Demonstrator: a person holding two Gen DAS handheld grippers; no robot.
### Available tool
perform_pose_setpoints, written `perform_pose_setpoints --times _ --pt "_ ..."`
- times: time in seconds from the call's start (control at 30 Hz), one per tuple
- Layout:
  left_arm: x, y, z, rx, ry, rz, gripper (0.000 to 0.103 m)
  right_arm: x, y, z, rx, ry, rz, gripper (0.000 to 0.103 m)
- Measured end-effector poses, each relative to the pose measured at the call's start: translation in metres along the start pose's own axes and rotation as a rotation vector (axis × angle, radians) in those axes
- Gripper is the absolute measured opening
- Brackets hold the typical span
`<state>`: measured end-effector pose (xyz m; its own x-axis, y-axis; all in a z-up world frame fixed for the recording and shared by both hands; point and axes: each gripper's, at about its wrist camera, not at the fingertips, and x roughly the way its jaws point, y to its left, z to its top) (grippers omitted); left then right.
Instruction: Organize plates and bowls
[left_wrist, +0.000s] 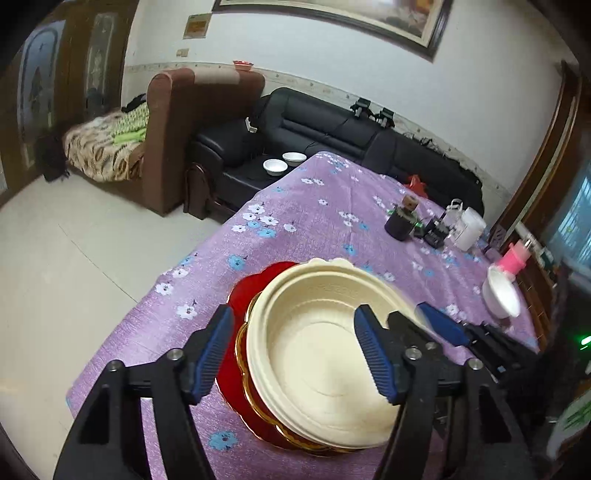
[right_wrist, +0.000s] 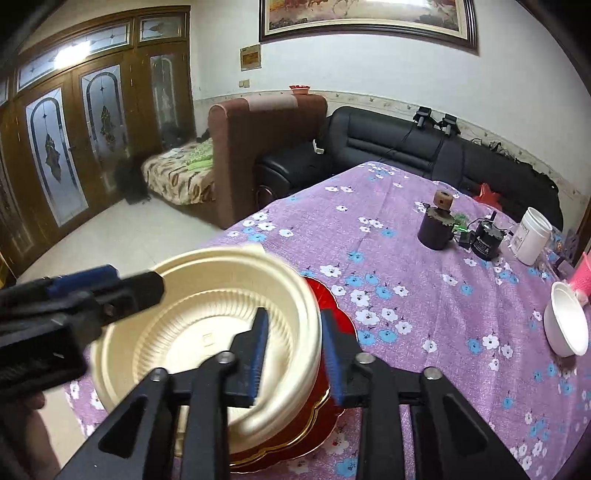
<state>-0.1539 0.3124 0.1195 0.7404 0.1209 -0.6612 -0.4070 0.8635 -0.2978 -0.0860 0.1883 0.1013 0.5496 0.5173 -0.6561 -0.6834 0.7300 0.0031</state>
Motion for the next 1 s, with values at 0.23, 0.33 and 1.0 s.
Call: perform_pose_setpoints --times 0.23,0.33,1.0 --pt "-0.031 0.013 -0.004 -0.072 -0.049 -0.018 0.076 -0.019 -0.02 0.002 0.104 -0.09 0.012 0.047" --pt "-0.041 0.009 -0.008 -0.069 -0.056 -0.021 0.079 -0.038 -0.029 0.0 0.149 -0.13 0.021 0.055" --pt "-0.044 -0.108 -0.062 0.253 -0.026 0.028 0.084 -0.093 -0.105 -0.072 0.321 -0.091 -0.026 0.063"
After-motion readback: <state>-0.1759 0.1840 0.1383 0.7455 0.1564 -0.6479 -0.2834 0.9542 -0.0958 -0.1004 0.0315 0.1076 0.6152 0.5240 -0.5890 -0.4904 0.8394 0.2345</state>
